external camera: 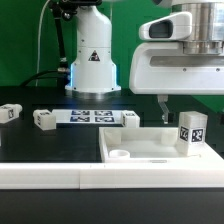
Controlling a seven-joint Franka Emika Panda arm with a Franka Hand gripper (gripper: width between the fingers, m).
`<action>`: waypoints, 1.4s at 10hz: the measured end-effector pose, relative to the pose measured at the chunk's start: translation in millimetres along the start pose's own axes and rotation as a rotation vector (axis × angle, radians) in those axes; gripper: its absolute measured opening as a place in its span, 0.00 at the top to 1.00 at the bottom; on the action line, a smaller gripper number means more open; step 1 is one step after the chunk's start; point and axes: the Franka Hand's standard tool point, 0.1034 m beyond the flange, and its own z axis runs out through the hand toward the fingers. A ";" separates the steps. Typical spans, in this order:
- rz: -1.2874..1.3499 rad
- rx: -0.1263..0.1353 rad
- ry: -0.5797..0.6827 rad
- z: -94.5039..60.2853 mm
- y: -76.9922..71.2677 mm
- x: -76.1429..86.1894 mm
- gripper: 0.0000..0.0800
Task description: Assemble one leg
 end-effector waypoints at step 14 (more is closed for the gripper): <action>0.319 0.033 -0.024 2.6 11.3 -2.1 0.64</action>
Offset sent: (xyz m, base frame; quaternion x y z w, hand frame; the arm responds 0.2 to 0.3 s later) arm -0.0085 -0.0009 -0.0045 0.0439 -0.0294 -0.0535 0.9972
